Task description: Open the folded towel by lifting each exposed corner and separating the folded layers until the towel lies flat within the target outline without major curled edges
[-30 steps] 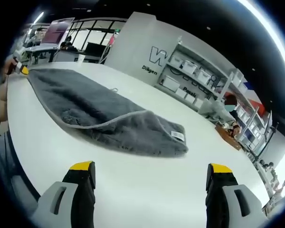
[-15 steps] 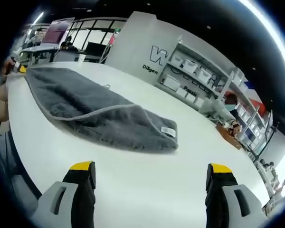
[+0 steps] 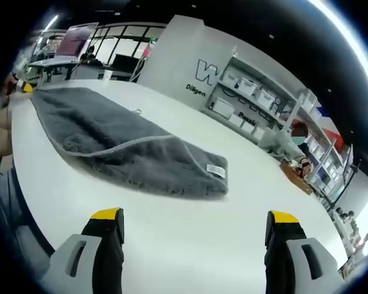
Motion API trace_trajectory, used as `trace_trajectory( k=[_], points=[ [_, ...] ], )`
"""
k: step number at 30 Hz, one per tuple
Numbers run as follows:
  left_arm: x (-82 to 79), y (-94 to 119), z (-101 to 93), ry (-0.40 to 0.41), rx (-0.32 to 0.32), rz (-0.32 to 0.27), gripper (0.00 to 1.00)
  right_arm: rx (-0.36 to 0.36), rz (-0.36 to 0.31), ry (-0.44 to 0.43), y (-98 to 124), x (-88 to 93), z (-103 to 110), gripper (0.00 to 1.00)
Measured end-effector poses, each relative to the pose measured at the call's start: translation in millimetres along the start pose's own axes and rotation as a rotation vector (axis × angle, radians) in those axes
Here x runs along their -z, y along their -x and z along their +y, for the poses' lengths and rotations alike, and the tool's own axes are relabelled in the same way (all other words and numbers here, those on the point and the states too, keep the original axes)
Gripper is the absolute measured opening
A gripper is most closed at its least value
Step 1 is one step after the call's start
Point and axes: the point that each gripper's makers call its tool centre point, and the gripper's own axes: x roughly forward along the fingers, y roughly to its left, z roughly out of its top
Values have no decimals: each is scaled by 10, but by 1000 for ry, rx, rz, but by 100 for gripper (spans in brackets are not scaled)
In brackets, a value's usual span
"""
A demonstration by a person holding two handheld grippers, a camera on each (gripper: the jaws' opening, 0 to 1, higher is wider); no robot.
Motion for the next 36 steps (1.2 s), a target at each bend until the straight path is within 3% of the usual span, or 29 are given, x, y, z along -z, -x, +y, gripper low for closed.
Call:
trace_trajectory(
  k=[3, 5, 10, 16, 17, 21, 29, 36],
  points=[
    [-37, 4, -15, -42, 0, -21, 28, 2, 0, -2, 2, 4, 2, 96],
    [-127, 23, -8, -74, -4, -73, 36, 3, 4, -4, 7, 18, -3, 94],
    [-337, 98, -54, -226, -24, -171, 61, 5, 9, -3, 23, 25, -13, 94],
    [-451, 136, -111, -269, -38, -220, 97, 6, 2, 0, 23, -23, 2, 95],
    [-475, 140, -109, -270, -41, -232, 100, 4, 2, 2, 17, -27, 13, 95],
    [-535, 177, -141, -271, -27, -271, 99, -7, 9, 9, -1, -23, 52, 95],
    [-526, 172, -160, -254, -15, -269, 99, -4, 3, 12, -1, -77, 37, 95],
    [-467, 128, -186, -253, -8, -243, 98, -44, -43, -2, -54, -267, 56, 94]
  ],
)
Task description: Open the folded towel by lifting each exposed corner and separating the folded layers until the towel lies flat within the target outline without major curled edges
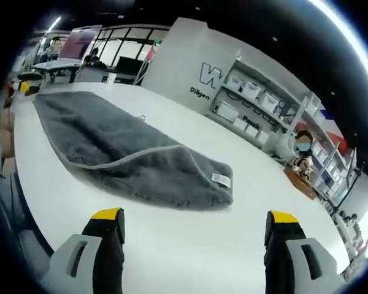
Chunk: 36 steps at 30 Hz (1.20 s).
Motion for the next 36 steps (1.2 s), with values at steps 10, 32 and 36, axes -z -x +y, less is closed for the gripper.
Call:
trace_trajectory(
  k=[10, 32, 36],
  points=[
    [-8, 15, -28, 6, 4, 2, 97, -57, -74, -14, -271, -334, -34, 86],
    [41, -34, -222, -16, 50, 36, 91, -211, -16, -157, -1175, -783, 474, 50],
    [44, -33, -197, -11, 41, 32, 91, -173, 28, -172, -1329, -718, 530, 46]
  ],
)
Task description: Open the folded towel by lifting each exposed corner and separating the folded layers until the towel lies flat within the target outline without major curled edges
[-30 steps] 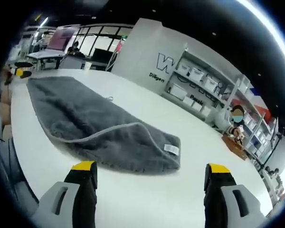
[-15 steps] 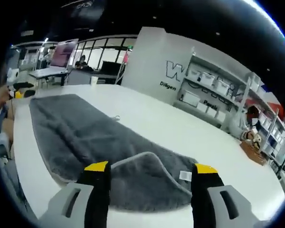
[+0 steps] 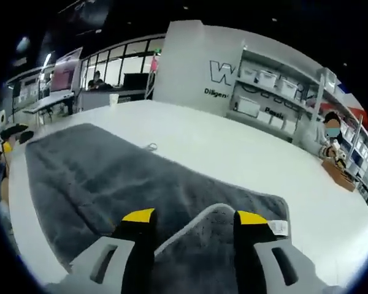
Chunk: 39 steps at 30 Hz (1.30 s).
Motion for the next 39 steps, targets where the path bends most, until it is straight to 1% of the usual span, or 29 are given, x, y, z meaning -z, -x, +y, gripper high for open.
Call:
trace_trajectory(
  k=[1, 3, 5, 6, 7, 9, 12, 13, 15, 17, 24, 27, 32, 39],
  points=[
    [3, 0, -4, 3, 1, 0, 91, 10, 20, 1, -29, 30, -14, 45],
    [7, -2, -17, 6, 3, 0, 91, 50, 85, 20, -95, 145, -49, 44],
    [22, -17, -52, 6, 14, 2, 91, 63, 139, 63, -180, 262, -56, 38],
    [33, -30, -72, 4, 20, 4, 91, 60, 144, 62, -206, 285, -44, 34],
    [41, -38, -84, 4, 24, 5, 91, 42, 159, 72, -247, 343, -20, 27],
    [66, -64, -113, 9, 34, 12, 91, 12, 150, 98, -287, 380, 29, 13],
    [88, -85, -130, 17, 44, 13, 90, -5, 118, 78, -314, 387, 74, 2],
    [95, -89, -128, 22, 45, 14, 90, -6, 109, 76, -308, 385, 74, 0],
    [105, -92, -117, 29, 43, 15, 89, -2, 97, 76, -290, 371, 51, 0],
    [107, -89, -108, 34, 43, 16, 89, -9, 80, 59, -278, 349, 32, 0],
    [48, -52, -102, 42, 40, 2, 87, -13, 20, 55, -142, 295, -14, 0],
    [52, -46, -115, 42, 41, 6, 87, -7, -13, 60, -47, 239, -29, 0],
    [46, -37, -103, 53, 37, 1, 87, -9, -79, 44, 167, 127, -47, 0],
    [39, -48, -126, 48, 41, 4, 87, 22, -163, 10, 496, 24, -167, 0]
  ],
)
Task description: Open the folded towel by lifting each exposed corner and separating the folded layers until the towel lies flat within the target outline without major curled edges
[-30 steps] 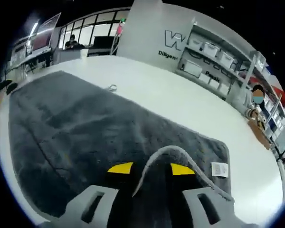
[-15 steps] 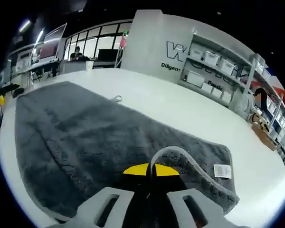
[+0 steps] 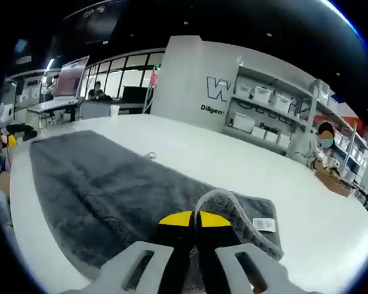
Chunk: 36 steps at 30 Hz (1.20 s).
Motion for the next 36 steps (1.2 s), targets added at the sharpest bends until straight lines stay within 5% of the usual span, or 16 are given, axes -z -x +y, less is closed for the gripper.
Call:
trace_trajectory(
  k=[9, 16, 25, 31, 36],
  points=[
    [-27, -13, -43, 5, 6, -7, 87, 59, -58, -61, 374, 36, -157, 0],
    [-66, -27, -64, -2, 16, -11, 86, 113, -69, -140, 670, 263, -328, 0],
    [-43, -81, -102, -1, 28, -1, 86, 157, -80, -253, 859, 558, -317, 0],
    [1, -91, -93, 11, 32, 2, 86, 172, -82, -285, 931, 603, -359, 0],
    [-3, -39, -42, 12, 24, 0, 85, 191, -31, -292, 986, 808, -322, 0]
  ],
)
